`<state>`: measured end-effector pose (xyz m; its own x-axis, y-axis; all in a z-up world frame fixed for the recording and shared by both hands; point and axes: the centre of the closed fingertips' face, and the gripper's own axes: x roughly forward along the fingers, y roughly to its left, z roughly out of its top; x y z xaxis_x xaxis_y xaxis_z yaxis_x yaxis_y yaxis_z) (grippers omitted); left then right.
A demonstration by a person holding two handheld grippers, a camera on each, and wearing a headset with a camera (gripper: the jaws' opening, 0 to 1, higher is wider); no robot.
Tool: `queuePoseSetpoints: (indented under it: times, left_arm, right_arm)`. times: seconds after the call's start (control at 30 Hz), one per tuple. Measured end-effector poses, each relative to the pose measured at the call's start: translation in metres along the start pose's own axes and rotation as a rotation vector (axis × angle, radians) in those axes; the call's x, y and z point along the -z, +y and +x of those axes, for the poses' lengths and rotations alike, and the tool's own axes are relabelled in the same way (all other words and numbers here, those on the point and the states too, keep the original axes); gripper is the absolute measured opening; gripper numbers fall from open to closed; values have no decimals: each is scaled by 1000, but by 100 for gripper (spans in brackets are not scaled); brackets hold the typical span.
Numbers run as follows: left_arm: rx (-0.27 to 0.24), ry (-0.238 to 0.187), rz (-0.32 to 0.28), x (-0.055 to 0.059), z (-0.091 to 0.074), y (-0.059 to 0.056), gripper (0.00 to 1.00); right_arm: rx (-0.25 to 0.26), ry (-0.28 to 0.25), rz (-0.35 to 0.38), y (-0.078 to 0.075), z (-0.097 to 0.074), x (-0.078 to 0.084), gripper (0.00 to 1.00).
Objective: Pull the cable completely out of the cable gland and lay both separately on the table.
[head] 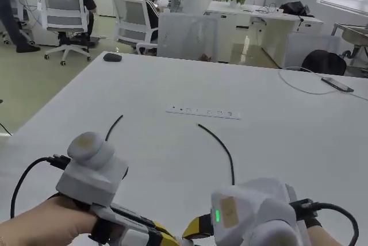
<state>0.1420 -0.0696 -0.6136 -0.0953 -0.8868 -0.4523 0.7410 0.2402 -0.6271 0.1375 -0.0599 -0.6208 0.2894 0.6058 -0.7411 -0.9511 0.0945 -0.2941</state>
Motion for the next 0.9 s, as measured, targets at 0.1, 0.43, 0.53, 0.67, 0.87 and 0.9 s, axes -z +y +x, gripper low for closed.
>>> queuePoseSetpoints:
  times: [0.1, 0.43, 0.53, 0.67, 0.87, 0.9]
  left_arm:
    - [-46, 1, 101, 0, 1, 1, 16]
    - [-249, -64, 321, -18, -10, 8, 17]
    - [-316, -21, 388, -14, -11, 14, 17]
    - [-347, -2, 471, -12, -7, 9, 17]
    - [-382, 35, 536, -7, -5, 10, 17]
    - [-386, 34, 542, -8, -6, 11, 17]
  right_arm:
    - [-3, -24, 89, 1, 0, -1, 14]
    - [204, -24, 207, -28, -11, 15, 19]
    - [209, -36, 208, -29, -10, 12, 18]
    - [190, -13, 142, -20, -6, 10, 16]
    - [182, 7, 110, -19, -5, 12, 5]
    - [183, 4, 119, -19, -5, 13, 5]
